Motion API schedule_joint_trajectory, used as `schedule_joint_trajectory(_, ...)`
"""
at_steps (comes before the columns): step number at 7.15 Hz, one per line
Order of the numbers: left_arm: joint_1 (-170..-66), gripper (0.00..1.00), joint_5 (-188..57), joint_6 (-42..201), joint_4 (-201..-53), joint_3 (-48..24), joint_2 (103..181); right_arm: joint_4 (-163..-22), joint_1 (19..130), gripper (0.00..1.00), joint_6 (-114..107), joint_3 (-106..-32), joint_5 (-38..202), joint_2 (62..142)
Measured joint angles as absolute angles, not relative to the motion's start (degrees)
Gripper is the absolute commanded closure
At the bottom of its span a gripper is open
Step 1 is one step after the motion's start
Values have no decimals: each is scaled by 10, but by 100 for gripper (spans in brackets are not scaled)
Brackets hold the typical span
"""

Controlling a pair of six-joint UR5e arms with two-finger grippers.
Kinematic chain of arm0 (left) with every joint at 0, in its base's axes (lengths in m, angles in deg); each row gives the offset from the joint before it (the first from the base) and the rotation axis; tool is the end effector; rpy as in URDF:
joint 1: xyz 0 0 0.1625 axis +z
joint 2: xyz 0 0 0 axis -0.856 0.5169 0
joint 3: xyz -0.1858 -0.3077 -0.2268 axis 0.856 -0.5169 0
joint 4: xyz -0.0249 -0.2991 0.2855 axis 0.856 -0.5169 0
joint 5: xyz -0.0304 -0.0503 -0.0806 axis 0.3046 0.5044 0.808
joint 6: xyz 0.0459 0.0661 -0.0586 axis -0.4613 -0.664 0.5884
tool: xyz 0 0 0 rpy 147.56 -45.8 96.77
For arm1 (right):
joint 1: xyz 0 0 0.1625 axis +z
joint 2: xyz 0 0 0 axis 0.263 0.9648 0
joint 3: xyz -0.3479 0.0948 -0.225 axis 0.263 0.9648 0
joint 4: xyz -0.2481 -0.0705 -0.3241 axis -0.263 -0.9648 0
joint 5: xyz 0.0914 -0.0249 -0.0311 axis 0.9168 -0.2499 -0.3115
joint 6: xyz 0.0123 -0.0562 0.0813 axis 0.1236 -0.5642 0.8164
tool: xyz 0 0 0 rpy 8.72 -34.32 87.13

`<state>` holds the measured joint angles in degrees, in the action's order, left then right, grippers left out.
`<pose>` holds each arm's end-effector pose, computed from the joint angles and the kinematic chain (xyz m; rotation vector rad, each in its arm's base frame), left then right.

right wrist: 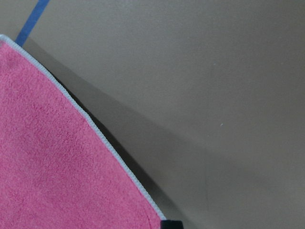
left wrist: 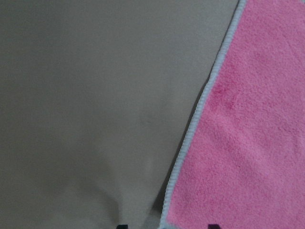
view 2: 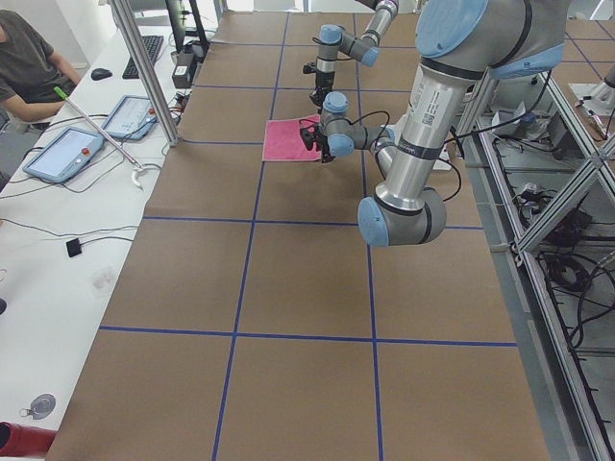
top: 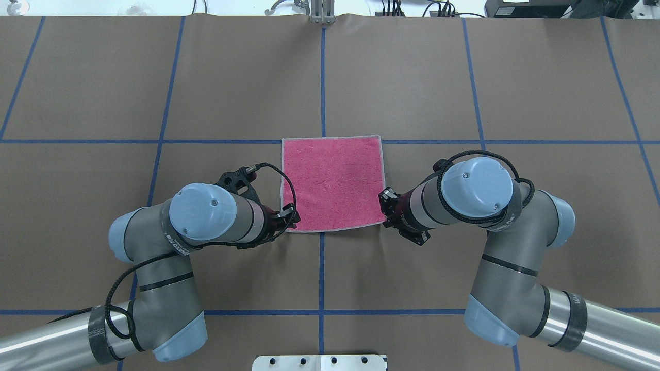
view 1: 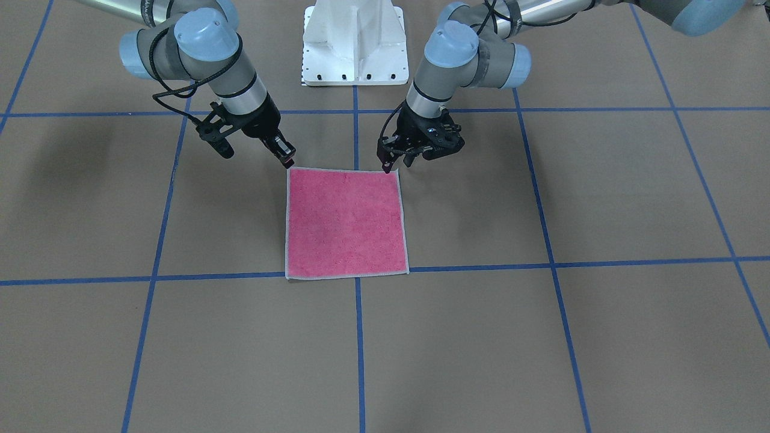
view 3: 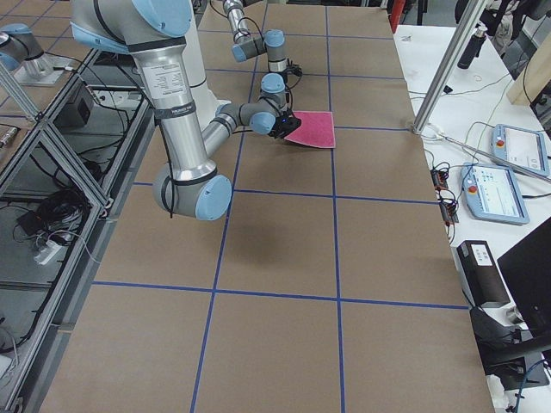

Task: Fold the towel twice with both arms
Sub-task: 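Close both grippers on the two near corners of the pink towel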

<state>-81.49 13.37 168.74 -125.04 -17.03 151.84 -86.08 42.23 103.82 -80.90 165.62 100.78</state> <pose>0.5682 -0.3616 0.2664 -0.0880 1.0651 -0.4849 -0.4928 -0.3689 0.3002 -0.3317 -0.9812 0.8308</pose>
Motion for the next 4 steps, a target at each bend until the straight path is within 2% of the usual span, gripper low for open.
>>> schedule_joint_trajectory(1, -815, 51, 134, 1688, -1250, -167, 1521, -861, 422, 100, 1038, -809, 1656, 1008)
schedule_joint_trajectory(4, -815, 54, 133, 1688, -1250, -162, 1526, -861, 423, 100, 1037, -809, 1656, 1008)
